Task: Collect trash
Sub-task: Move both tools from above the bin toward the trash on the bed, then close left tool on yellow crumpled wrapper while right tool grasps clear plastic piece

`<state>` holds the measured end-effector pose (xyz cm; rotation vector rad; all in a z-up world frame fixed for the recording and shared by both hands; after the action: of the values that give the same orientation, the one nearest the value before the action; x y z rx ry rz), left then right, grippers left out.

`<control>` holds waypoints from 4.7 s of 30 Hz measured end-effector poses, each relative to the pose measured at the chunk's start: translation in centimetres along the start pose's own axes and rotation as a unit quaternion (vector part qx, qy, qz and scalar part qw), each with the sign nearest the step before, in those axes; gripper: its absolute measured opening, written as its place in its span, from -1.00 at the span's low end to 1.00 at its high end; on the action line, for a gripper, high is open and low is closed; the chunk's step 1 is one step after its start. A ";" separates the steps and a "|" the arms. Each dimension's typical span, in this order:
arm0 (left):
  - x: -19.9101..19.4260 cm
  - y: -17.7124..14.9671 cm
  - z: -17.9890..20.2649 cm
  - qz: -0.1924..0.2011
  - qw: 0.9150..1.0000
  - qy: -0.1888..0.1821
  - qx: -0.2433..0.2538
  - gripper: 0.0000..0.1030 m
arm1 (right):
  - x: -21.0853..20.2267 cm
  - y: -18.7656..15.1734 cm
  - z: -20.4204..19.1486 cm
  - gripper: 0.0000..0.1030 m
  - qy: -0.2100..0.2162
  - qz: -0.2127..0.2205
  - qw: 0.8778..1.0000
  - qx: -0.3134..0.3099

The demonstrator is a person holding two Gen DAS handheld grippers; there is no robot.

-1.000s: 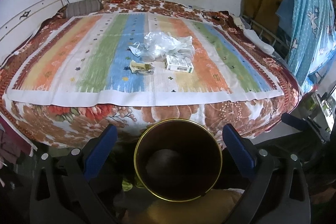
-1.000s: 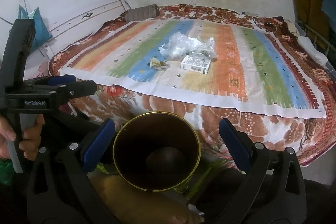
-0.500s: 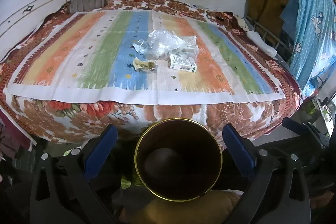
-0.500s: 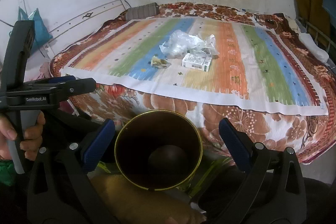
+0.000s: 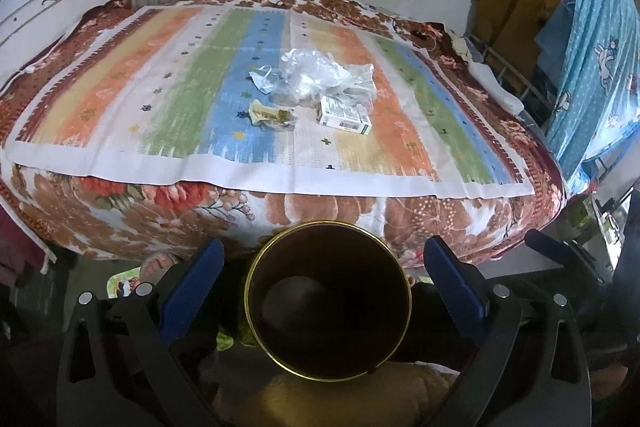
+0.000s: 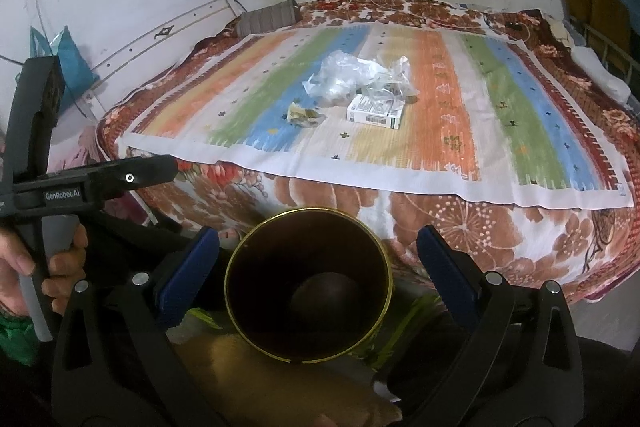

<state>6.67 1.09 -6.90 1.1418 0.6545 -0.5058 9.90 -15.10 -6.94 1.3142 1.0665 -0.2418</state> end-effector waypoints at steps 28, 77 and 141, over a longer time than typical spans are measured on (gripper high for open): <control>3.4 6.4 -2.6 -0.017 0.999 0.042 -0.007 0.89 | 3.1 7.2 2.5 0.83 0.015 -0.007 1.000 0.023; 22.8 12.1 -8.8 -0.153 0.969 0.015 -0.192 0.68 | 21.5 16.5 5.1 0.75 0.034 -0.045 0.989 -0.139; 28.3 13.3 -10.8 -0.179 0.962 -0.001 -0.205 -0.74 | 31.4 18.5 14.0 -0.92 0.036 -0.145 0.988 -0.031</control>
<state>33.41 14.66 -20.85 0.6332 0.9242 -0.6414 46.28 -8.79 -19.62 1.1156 1.3175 -0.3777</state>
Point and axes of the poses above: each gripper's, at about its wrist camera, not at the fingertips, and x roughly the way its jaws point, z to its right, y to its top, the point moved 9 cm from there along x, roughly the way its jaws point, and after that the axes turned 3 degrees about z, right-handed, at the moved point
